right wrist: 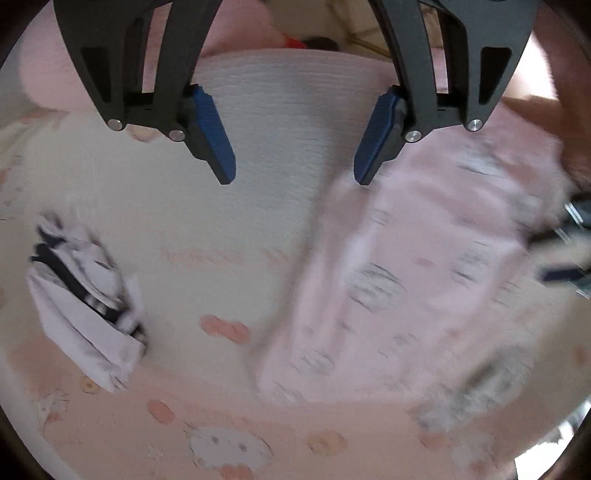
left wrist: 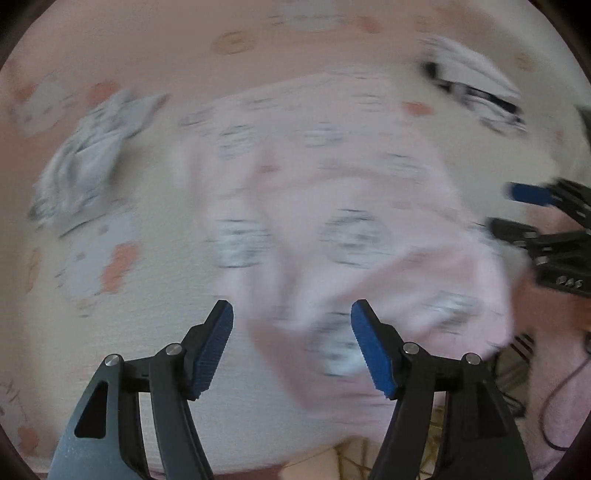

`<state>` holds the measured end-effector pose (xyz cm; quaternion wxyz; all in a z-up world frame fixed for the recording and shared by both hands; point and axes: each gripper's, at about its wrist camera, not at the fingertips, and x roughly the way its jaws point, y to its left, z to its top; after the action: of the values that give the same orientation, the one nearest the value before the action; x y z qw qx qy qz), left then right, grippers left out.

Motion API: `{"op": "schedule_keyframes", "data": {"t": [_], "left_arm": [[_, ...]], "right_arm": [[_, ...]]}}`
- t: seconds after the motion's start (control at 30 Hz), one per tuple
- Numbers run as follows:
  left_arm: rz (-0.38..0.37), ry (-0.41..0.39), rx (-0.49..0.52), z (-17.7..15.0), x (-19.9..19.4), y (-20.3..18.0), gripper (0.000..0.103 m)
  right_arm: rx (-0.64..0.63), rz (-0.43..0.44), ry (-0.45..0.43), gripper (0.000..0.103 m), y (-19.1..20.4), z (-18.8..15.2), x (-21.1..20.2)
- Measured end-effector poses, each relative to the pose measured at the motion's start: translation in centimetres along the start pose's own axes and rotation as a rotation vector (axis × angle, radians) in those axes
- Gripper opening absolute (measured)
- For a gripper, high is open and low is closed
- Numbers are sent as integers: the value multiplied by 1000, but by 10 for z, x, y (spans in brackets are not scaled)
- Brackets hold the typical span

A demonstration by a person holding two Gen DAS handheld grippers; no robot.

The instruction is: Fold clothes

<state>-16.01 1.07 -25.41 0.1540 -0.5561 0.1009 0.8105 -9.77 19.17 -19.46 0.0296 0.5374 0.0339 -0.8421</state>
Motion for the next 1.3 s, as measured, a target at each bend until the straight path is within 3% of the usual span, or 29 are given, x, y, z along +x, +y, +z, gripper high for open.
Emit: {"op": "schedule_keyframes", "data": {"t": [0.1, 0.17, 0.3, 0.4, 0.5, 0.6, 0.77, 0.97, 1.03, 1.1, 1.2, 1.23, 1.3], "left_arm": [[24, 61, 110, -12, 9, -31, 69], [35, 97, 128, -23, 12, -31, 73], [-5, 88, -75, -30, -1, 14, 73], [-10, -11, -204, -30, -16, 42, 73], [35, -93, -269, -21, -19, 59, 73], [89, -106, -242, -3, -8, 57, 73], [3, -75, -187, 48, 23, 55, 73], [-42, -38, 2, 111, 66, 46, 73], [-43, -27, 63, 124, 82, 49, 76], [-20, -37, 119, 118, 78, 63, 77], [5, -34, -91, 116, 71, 116, 77], [13, -34, -160, 115, 69, 134, 76], [-10, -86, -242, 120, 62, 155, 75]], "right_arm": [[-115, -35, 97, 67, 19, -28, 6], [-130, -69, 105, 70, 20, -37, 2], [-39, -144, 148, 71, -6, -46, -5], [32, -63, 100, 70, -20, -45, -19], [80, -47, 30, 70, -26, -33, -30], [68, -35, 20, 70, -25, -16, -35], [-20, -54, -6, 70, -7, 34, -27], [-180, -21, -86, 70, 7, 111, 38], [-270, -48, -46, 70, 4, 118, 65], [-303, -28, -55, 79, -11, 120, 71], [-151, -74, 16, 74, -56, 131, 69], [-104, -121, 20, 74, -71, 132, 67], [-18, -129, -17, 73, -90, 138, 57]]}}
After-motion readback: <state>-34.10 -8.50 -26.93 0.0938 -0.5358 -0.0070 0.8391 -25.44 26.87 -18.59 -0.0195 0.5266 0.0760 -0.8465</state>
